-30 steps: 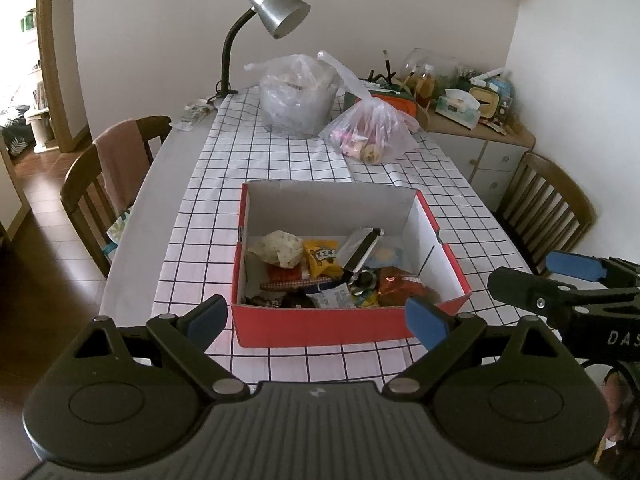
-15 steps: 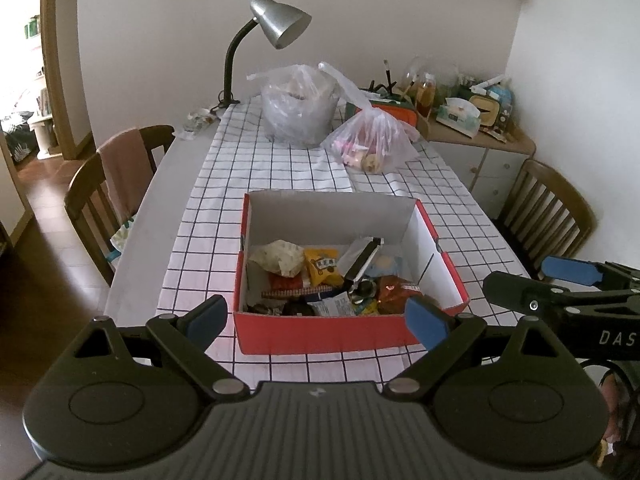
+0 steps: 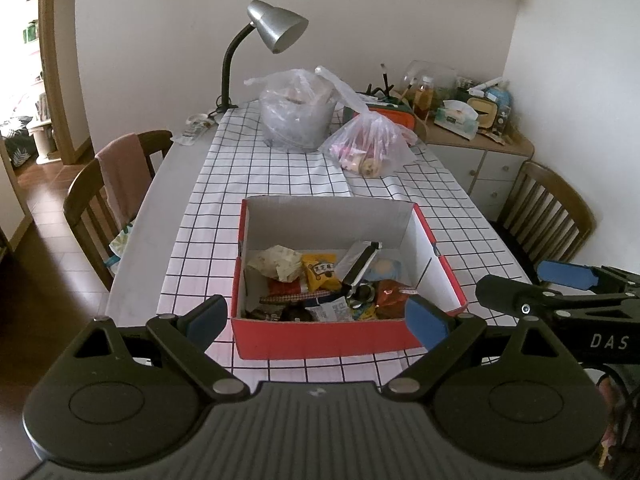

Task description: Organize snacks

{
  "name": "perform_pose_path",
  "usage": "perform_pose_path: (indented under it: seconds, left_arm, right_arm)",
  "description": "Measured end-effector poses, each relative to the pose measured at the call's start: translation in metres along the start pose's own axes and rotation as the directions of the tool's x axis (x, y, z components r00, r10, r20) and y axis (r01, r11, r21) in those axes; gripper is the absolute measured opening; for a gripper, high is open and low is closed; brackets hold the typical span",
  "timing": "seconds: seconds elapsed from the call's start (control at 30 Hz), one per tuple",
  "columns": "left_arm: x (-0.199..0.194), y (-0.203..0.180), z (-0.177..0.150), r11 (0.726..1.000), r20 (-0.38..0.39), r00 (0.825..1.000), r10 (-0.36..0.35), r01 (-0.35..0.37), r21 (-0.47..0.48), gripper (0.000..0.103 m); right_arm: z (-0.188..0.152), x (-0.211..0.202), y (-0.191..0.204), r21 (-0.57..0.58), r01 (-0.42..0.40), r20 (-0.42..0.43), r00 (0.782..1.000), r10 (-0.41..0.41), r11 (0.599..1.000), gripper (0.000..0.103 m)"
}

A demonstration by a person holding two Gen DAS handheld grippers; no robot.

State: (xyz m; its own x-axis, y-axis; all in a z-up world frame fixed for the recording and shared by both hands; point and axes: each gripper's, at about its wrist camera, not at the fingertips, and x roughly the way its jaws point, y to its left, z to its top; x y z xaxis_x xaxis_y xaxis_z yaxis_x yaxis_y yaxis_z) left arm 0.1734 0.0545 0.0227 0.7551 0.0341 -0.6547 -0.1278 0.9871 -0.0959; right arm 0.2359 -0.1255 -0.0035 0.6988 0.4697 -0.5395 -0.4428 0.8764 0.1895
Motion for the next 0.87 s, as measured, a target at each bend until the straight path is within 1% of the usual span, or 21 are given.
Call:
perform_pose_path:
  seconds: [0.53, 0.87]
  left_arm:
    - [0.005, 0.003, -0.001, 1.000, -0.015, 1.000, -0.013, 0.013, 0.000, 0.096]
    - [0.000, 0.007, -0.005, 0.999, -0.014, 0.999, -0.036, 0.036, 0.006, 0.096]
  right_arm:
    - [-0.002, 0.001, 0.001, 0.014, 0.009, -0.003, 1.000, -0.009, 1.000, 0.103]
    - [-0.013, -0.006, 0.005, 0.042, 0.036, 0.001, 0.999, -0.036, 0.998, 0.103]
